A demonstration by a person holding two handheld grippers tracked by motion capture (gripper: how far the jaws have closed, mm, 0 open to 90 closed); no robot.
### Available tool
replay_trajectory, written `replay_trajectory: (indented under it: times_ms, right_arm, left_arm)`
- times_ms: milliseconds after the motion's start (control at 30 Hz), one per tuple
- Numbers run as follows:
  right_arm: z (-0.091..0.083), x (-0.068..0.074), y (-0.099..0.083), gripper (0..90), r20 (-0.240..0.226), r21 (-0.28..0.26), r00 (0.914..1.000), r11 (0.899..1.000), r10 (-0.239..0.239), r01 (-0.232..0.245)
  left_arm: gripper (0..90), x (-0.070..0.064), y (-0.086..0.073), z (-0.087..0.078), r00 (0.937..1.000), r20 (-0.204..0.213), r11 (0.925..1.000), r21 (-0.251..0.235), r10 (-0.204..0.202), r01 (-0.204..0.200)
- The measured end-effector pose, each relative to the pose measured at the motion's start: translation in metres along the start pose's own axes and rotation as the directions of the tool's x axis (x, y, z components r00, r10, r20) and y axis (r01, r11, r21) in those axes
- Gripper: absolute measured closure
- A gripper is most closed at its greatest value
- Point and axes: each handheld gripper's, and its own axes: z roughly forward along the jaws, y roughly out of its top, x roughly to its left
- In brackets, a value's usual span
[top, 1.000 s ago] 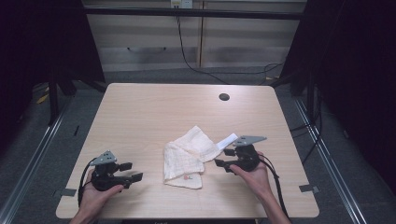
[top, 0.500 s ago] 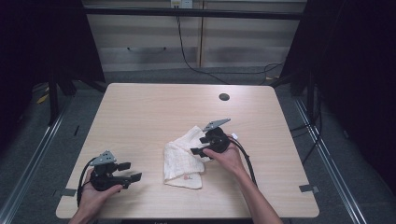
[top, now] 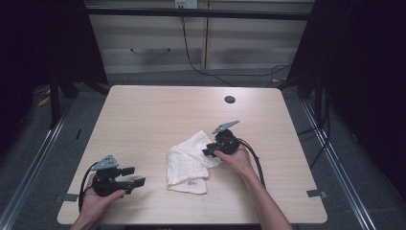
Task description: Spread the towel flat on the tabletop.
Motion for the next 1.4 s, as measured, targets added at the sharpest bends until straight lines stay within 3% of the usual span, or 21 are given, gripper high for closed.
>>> replay_trajectory:
  times_ms: [200,333,467,633,833,967,1033,1100,1233,1400]
  right_arm:
    - [-0.008,0.003,-0.01,83.0,-0.01,0.008,0.9999,1.0,0.013,-0.013]
    - [-0.014,0.01,-0.017,82.5,-0.003,0.014,0.9999,1.0,0.013,-0.013]
    - [-0.022,0.02,-0.028,74.5,0.016,-0.007,0.9996,1.0,0.025,-0.025]
    - [-0.032,0.03,-0.04,79.8,0.012,0.008,0.9998,1.0,0.013,-0.013]
    - [-0.038,0.032,-0.048,87.1,-0.01,-0.001,0.9996,1.0,0.026,-0.026]
    - [-0.043,0.038,-0.052,74.9,-0.015,0.004,0.998,0.998,0.061,-0.061]
    - [-0.047,0.04,-0.054,70.3,-0.012,-0.019,0.9987,0.999,0.049,-0.05]
    - [-0.054,0.042,-0.053,68.0,-0.041,-0.058,0.9975,0.997,0.057,-0.059]
    - [-0.073,0.044,-0.052,63.2,-0.049,-0.066,0.9987,0.998,0.017,-0.02]
    - [-0.09,0.046,-0.072,65.4,-0.062,-0.048,0.998,0.999,-0.014,0.011]
  left_arm:
    - [29.7,0.001,0.0,0.0,0.9999,-0.012,1.0,0.009,0.003,-0.003]
    - [29.7,0.0,0.0,0.0,0.9999,-0.014,1.0,0.003,0.006,-0.006]
    - [29.7,0.001,0.0,0.0,0.9999,-0.015,1.0,0.007,0.004,-0.004]
    - [29.6,0.0,0.0,0.001,0.9999,-0.015,0.9999,0.011,0.008,-0.007]
    - [29.6,0.0,0.0,0.002,0.9999,-0.016,0.9999,0.012,0.004,-0.004]
    - [29.6,0.001,-0.001,0.001,0.9998,-0.018,0.9999,0.01,-0.001,0.001]
    - [29.6,0.001,0.0,0.001,0.9998,-0.018,0.9999,0.012,0.001,0.0]
    - [29.6,0.001,0.0,0.002,0.9998,-0.019,0.9999,0.014,0.003,-0.003]
    - [29.6,0.001,0.0,0.002,0.9998,-0.018,0.9999,0.015,0.004,-0.004]
    - [29.5,0.001,-0.001,0.002,0.9998,-0.02,0.9999,0.016,-0.001,0.001]
